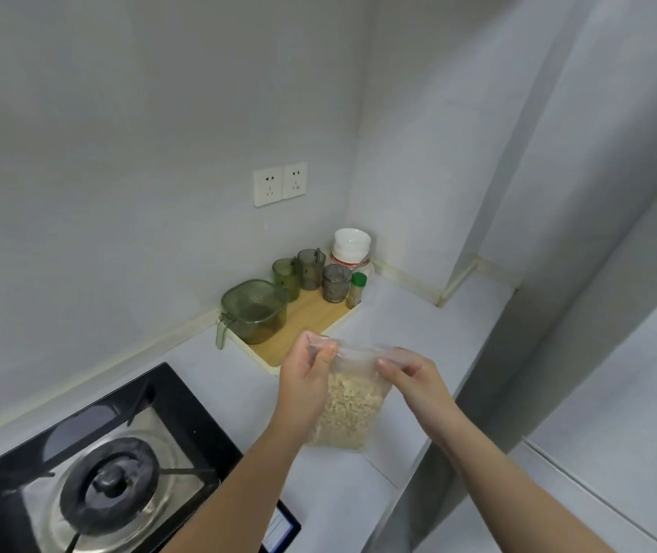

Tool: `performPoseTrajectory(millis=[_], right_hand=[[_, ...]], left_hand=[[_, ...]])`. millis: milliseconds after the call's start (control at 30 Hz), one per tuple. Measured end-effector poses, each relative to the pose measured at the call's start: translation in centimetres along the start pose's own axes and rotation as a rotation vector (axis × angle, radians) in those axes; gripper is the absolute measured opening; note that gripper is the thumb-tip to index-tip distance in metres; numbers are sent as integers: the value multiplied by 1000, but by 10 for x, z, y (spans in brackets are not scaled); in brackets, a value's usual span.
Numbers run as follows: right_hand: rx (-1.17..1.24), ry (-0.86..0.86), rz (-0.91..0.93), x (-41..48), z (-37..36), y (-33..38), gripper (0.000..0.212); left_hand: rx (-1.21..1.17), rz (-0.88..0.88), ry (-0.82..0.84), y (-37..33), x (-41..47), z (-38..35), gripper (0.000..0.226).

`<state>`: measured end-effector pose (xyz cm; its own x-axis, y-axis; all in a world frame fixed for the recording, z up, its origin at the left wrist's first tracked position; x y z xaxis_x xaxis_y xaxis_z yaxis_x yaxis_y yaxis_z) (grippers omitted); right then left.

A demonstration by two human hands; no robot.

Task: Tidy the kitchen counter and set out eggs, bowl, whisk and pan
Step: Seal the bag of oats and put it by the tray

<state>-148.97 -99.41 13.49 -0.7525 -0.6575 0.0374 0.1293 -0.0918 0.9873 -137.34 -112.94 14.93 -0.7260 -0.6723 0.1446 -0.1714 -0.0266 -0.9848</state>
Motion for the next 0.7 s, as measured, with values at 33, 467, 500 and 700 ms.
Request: performPoseTrajectory(millis=[33,467,500,700], right_hand=[[-1,-11,-5,13,2,-4,19],[-4,132,37,155,-4,-36,14],[-10,159,52,165,-3,-36,13],[-55,334,149,186,-31,-27,14]], left_hand=[[8,7,-17,5,9,0,14],[133,49,-303,53,99,4,19],[141,51,-334,55,103,3,20],[181,58,-506,48,91,21,21]])
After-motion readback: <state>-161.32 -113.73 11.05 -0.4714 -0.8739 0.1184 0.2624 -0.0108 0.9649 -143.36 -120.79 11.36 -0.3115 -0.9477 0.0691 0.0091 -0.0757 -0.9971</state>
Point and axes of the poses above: each hand's wrist, its own x-axis towards the middle knuckle, its own z-axis out of the back of the hand, y = z × x, the point moved 7 cm from there along x, towards the middle knuckle, and after that the axes turned 2 degrees about -x, right-handed, at the moved point
